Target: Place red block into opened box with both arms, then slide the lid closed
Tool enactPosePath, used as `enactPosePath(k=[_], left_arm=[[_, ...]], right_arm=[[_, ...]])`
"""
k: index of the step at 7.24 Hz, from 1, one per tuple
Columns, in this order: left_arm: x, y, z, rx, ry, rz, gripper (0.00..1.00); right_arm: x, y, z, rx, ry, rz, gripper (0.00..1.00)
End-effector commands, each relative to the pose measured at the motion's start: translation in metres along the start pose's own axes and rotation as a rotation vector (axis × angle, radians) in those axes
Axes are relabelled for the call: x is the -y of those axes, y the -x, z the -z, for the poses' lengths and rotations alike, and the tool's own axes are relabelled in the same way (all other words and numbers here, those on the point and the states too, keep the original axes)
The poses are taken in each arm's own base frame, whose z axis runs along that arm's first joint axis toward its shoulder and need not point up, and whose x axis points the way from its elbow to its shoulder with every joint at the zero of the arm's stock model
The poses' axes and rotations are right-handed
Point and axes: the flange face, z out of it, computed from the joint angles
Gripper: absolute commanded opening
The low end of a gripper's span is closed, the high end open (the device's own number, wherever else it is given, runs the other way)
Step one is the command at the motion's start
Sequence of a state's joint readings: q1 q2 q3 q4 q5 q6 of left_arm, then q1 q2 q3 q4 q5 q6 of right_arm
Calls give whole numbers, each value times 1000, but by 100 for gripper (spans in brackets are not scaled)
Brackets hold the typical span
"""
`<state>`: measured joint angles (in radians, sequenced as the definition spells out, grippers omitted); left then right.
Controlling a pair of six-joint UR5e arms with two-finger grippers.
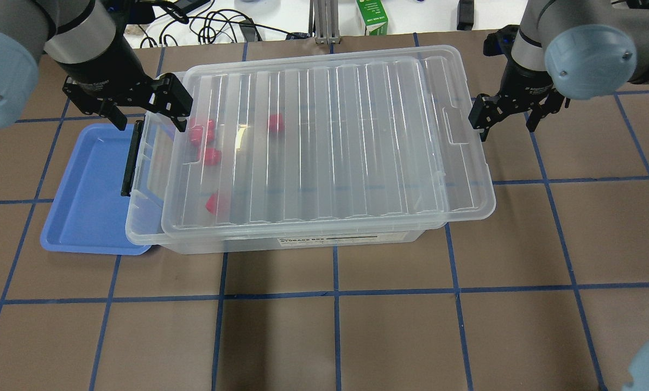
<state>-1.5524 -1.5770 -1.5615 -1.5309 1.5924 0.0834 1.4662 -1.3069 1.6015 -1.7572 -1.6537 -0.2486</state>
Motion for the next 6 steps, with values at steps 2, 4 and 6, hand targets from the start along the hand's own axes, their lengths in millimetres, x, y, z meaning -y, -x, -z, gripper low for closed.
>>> enactPosePath(k=[2,4,6], left_arm=[[0,0,0,-5,0,27,100],[0,-1,2,-6,-5,27,100],[0,-2,2,-8,-5,25,100]], right_arm=[[1,21,1,26,-9,29,100],[0,24,2,26,-8,35,100],[1,25,1,26,-7,37,100]])
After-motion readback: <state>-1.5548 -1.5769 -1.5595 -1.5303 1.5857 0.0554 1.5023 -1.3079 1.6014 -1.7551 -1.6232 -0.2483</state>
